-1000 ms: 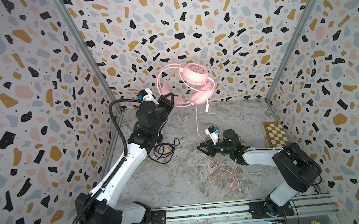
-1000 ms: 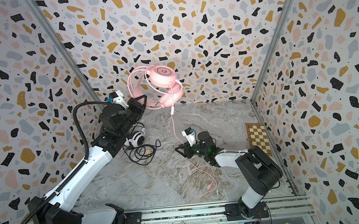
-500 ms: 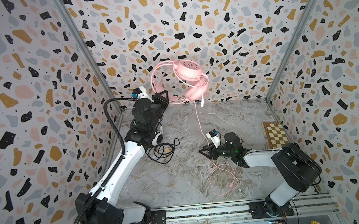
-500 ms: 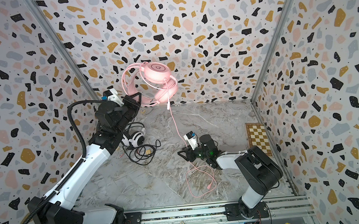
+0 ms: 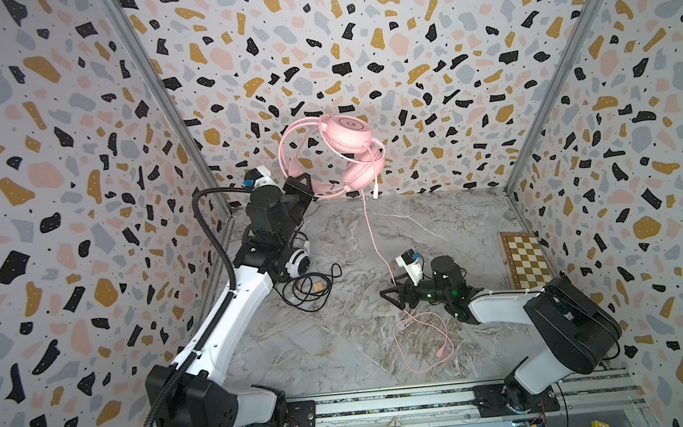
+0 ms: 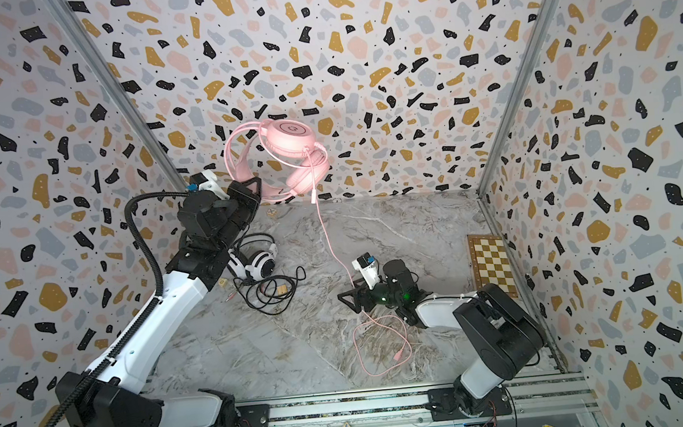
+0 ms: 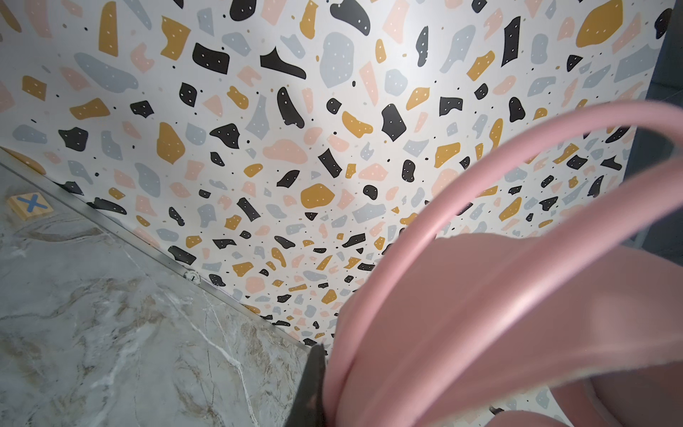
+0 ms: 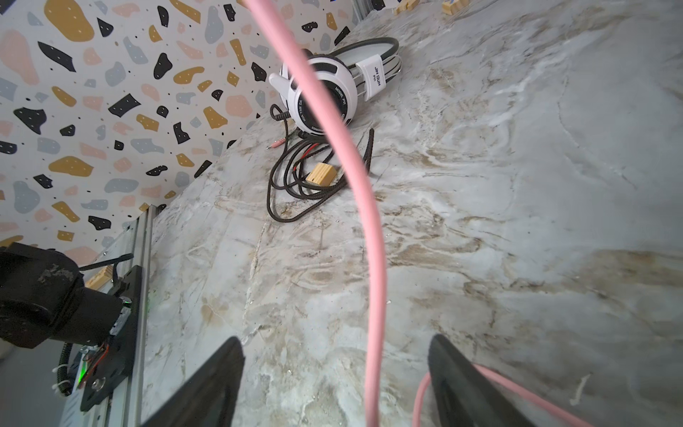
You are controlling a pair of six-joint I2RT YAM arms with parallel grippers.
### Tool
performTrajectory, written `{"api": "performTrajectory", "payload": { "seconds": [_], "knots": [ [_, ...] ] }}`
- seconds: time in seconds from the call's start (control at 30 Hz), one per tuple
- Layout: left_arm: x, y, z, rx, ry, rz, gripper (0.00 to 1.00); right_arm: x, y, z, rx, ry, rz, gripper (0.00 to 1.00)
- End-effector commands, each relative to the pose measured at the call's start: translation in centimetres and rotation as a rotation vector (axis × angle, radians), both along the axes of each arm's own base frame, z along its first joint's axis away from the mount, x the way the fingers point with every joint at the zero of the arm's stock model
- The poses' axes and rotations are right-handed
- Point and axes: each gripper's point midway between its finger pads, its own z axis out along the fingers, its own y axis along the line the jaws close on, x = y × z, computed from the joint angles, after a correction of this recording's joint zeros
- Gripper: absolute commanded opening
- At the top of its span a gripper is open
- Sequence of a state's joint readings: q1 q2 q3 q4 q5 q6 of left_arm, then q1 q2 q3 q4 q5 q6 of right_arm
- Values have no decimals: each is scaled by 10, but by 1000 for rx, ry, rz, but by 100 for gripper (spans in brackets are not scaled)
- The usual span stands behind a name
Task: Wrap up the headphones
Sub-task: 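Grasp the hanging pink cable lower down with the right gripper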
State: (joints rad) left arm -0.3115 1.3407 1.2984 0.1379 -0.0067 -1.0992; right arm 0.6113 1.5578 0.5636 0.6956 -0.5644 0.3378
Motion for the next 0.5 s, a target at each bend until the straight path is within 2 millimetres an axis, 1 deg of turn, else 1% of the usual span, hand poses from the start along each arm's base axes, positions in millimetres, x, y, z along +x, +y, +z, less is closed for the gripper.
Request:
{"api": "performTrajectory", "payload": {
  "seconds": [0.0,0.13,0.23,0.3,0.37,0.4,0.47],
  "knots": [
    [-9,-1,59,-107,-180,-29,0,-4,10,16,28,-38,26,73],
    [-9,5,59,-82,-174,-3,0,-5,11,17,24,-37,27,64],
    [-10,10,61,-83,-180,13,0,-4,7,16,10,-41,12,52],
    [-10,11,63,-78,-184,17,0,-5,7,15,-3,-44,16,41],
    [-9,13,62,-70,-182,25,0,-5,6,17,-6,-50,15,24],
    [-8,13,60,-65,-177,28,0,-5,5,17,-7,-52,13,17],
    [-7,14,55,-59,-167,34,0,-5,6,21,-23,-60,6,8]
  ]
}}
